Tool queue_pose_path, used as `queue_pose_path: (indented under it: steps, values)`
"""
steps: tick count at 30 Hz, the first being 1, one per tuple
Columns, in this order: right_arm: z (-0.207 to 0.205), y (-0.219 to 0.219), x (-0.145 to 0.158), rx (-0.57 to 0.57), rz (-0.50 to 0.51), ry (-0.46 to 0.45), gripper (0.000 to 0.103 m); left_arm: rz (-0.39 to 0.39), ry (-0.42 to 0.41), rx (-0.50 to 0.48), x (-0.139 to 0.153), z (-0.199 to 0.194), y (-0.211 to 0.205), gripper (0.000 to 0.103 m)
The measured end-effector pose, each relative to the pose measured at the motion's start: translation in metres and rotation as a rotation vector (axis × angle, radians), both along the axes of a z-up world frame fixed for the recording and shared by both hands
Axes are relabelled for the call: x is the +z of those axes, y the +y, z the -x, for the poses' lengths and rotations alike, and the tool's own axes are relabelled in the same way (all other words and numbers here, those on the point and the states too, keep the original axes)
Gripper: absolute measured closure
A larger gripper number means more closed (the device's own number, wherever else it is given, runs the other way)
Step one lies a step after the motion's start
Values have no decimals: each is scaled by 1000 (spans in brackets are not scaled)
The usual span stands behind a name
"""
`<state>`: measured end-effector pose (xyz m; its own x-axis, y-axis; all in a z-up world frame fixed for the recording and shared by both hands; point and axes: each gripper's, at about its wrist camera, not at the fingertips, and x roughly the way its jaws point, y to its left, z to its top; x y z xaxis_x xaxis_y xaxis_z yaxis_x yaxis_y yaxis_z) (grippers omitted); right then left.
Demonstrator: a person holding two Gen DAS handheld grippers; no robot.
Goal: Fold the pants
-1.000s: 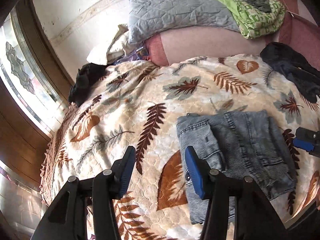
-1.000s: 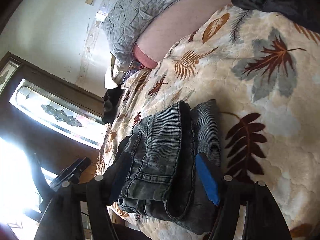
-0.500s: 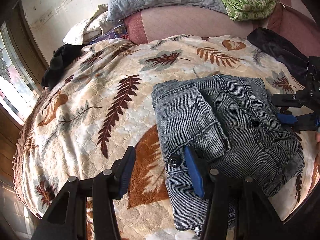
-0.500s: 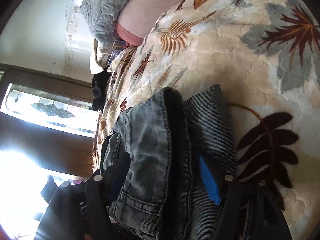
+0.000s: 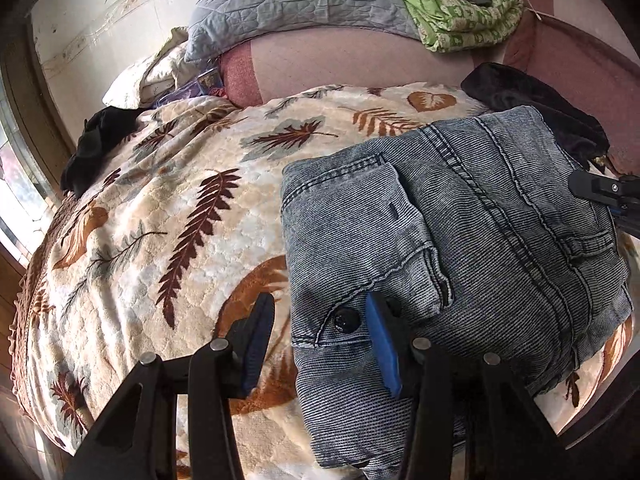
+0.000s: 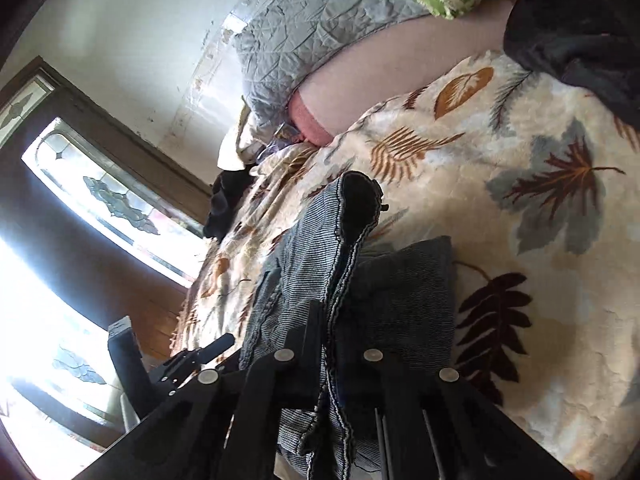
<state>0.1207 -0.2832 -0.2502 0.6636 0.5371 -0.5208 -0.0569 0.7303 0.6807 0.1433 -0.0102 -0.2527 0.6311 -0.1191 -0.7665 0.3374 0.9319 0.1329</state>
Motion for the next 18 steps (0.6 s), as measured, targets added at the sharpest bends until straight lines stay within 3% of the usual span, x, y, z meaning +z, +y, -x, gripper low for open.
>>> queue_pose_path:
  steps: [3,5,7,11,14,18]
  values:
    - [-4,-11,-23,-71,117,103,97,3,43,-37,-8,-1,-19,53]
    - [-16,-20,-53,-73,91,248,94,-6,54,-25,-9,-4,-23,50]
    - [-20,-25,-61,-86,60,288,89,4,21,-4,-1,-3,-20,45]
    - [-5,-30,-21,-151,127,99,80,20,-59,44,14,2,-13,40]
    - [9,-22,3,-175,123,-52,53,35,-79,65,20,3,-8,39]
    - [3,14,8,-83,156,-70,53,39,-79,95,21,0,-3,38]
